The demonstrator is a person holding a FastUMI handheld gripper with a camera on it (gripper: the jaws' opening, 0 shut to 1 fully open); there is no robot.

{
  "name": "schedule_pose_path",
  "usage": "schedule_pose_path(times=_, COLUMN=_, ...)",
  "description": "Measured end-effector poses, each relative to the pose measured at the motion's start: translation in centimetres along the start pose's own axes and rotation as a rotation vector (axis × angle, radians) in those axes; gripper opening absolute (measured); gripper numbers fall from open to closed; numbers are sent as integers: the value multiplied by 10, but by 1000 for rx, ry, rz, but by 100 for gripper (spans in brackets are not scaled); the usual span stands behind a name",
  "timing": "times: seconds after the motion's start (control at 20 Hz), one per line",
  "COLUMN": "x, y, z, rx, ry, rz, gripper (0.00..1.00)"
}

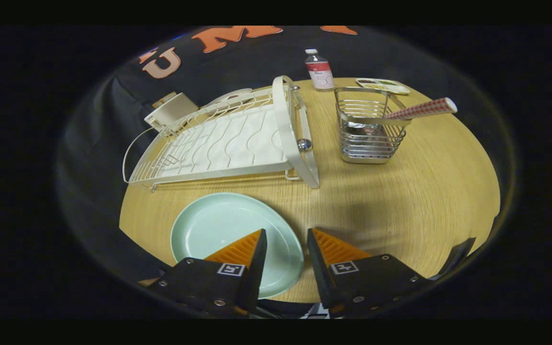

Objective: Take the plate from the dish rack, then take the spoon from the basket and place it into the plate.

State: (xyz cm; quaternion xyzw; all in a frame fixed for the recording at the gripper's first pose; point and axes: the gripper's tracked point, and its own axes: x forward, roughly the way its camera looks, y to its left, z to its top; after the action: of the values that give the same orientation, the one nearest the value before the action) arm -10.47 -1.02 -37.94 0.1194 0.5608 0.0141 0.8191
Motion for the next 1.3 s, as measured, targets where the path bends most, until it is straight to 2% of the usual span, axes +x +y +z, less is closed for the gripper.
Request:
schedule_pose_path(times=0.1, x=-6, y=-6, z=12, rx=-7, ry=-50, rz=-18, gripper=51)
schedule_pose_path(times=0.2, x=-13, y=-14, z=24, rx=-24, ry=-110, rz=-49, gripper=56)
schedule_pose_path(times=0.35, x=-24, y=-26, z=46, rx=-42, ry=-221, rz=-104, gripper=70)
schedule_pose_path(times=0.45, x=-30, y=-35, z=62, rx=-64, ry=-315, rz=-152, gripper=76)
schedule_pose_path(times=0.65, x=-53, y=-63, z=97, rx=-120, ry=-526, rz=-293, gripper=77)
schedule_pose_path(times=0.8, x=-62, y=-72, z=110, rx=-144, ry=-609, rz=-341, gripper=77)
schedule_pose_path(times=1.0, x=-59, y=-89, z=119, rx=-97, ry=-655, rz=-370, gripper=71)
schedule_pose_path(times=1.2, x=-55, y=-103, z=134, rx=-57, ry=-714, rz=-384, gripper=59)
schedule_pose_path(times=1.3, x=-51, y=-107, z=135, rx=-44, ry=-719, rz=-385, gripper=48)
